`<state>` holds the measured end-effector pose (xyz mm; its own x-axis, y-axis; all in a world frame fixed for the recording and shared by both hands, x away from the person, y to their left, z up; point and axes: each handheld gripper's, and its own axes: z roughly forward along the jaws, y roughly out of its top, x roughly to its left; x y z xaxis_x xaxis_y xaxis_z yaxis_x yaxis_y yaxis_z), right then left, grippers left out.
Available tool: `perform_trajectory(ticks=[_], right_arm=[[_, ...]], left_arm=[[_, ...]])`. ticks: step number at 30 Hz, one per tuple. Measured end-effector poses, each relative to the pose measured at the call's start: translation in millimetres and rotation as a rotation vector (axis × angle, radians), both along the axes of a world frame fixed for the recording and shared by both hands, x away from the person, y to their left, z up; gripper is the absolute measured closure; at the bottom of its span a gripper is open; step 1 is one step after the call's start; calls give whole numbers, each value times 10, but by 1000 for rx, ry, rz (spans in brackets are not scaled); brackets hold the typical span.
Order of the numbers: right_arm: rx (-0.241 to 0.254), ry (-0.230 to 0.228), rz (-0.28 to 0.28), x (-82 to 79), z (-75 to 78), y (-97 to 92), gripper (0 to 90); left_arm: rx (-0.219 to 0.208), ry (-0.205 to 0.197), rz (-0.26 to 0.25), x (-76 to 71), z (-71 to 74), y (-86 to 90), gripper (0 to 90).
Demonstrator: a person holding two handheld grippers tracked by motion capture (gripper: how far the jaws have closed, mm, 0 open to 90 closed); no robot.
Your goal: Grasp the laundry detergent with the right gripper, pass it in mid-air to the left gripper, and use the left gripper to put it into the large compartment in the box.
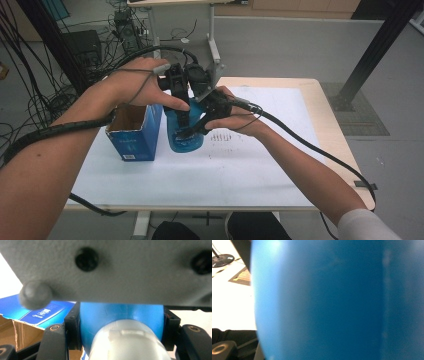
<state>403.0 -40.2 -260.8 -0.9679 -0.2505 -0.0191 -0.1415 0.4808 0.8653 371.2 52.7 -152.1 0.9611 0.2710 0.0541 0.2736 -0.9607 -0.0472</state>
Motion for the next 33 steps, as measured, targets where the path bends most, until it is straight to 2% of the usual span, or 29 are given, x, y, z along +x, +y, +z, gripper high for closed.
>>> perform_trajectory(ticks=[27, 28, 29, 30, 33], right_arm=[[2, -10, -7, 7, 5, -6, 429], [1, -6, -9, 4, 8, -9, 429], [-18, 25, -26, -25, 25, -24, 428], [5, -9, 2, 15, 12, -13, 428], [7, -12, 1, 18, 13, -13, 424]], left_arm=[[-1, -11, 4, 1, 10, 5, 381], [-4, -14, 5, 0, 11, 6, 381], [-5, -13, 6, 2, 13, 7, 381], [-6, -12, 6, 3, 14, 8, 381], [-6, -15, 7, 5, 17, 10, 381]])
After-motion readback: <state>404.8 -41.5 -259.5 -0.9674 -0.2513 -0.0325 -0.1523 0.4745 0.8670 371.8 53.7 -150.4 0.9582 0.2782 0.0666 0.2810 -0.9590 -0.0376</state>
